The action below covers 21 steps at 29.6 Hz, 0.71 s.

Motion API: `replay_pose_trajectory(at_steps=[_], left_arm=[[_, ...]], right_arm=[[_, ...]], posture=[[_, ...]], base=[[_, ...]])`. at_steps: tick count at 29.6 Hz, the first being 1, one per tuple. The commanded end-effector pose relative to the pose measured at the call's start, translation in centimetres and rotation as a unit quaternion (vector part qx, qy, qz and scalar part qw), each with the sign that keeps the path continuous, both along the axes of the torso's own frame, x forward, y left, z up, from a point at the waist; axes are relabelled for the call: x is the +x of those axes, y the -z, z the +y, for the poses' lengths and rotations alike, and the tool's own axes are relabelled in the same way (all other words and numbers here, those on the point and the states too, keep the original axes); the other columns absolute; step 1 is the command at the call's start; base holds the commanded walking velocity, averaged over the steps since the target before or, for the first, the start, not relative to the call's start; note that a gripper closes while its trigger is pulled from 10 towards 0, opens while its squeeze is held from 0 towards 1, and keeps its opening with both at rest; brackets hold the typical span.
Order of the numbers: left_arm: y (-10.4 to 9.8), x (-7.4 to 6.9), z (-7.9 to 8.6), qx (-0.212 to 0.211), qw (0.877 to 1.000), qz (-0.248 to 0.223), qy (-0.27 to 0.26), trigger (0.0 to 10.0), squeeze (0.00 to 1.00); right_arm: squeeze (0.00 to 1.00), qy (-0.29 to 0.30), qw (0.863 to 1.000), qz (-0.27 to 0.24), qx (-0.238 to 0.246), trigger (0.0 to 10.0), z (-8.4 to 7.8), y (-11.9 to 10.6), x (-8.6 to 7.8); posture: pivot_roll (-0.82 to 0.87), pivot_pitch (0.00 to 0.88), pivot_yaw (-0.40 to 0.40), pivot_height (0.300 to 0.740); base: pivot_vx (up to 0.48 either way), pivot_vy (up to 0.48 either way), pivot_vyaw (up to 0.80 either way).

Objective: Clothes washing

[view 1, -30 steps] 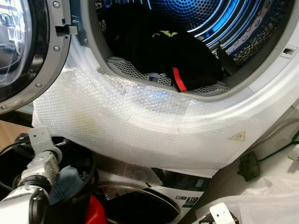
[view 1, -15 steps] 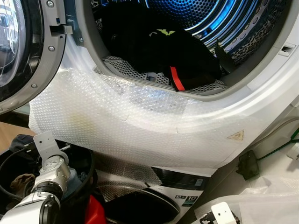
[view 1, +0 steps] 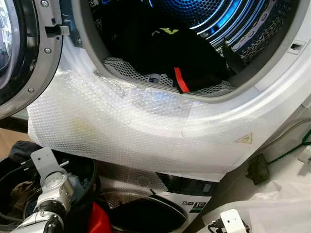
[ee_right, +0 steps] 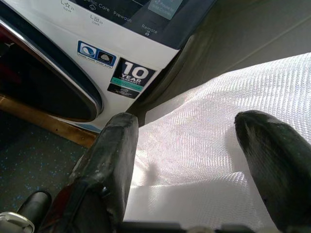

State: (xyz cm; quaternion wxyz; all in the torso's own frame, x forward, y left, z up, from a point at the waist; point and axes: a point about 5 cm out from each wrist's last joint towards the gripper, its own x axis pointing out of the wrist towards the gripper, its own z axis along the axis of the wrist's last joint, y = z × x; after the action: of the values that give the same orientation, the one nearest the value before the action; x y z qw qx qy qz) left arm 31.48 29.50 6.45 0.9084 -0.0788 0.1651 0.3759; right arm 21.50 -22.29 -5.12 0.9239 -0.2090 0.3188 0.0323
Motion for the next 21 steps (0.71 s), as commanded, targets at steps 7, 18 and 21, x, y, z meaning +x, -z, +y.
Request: replay_pose_trajectory(at_steps=[7,18,21], left_arm=[[-0.2,-0.8,2.0,0.021,0.999,0.023,-0.012,10.0,0.00],[-0.5,-0.3,2.1,0.015,0.999,0.030,0.005,10.0,0.00],[-0.6,-0.2,2.1,0.012,0.999,0.029,0.009,10.0,0.00]], right_arm=[[0.00,0.010,1.000,-0.002,-0.006,10.0,-1.1,-0.1,-0.4],[0.00,0.006,1.000,-0.004,-0.017,10.0,-2.0,-0.4,-0.4],[0.00,0.005,1.000,-0.005,-0.021,10.0,-2.4,-0.5,-0.6]], posture=[[-0.10,0.000,-0.151,0.740],[-0.13,0.000,-0.177,0.740],[-0.15,0.000,-0.188,0.740]], base=[[0.000,0.000,0.00],[0.000,0.000,0.00],[0.000,0.000,0.00]])
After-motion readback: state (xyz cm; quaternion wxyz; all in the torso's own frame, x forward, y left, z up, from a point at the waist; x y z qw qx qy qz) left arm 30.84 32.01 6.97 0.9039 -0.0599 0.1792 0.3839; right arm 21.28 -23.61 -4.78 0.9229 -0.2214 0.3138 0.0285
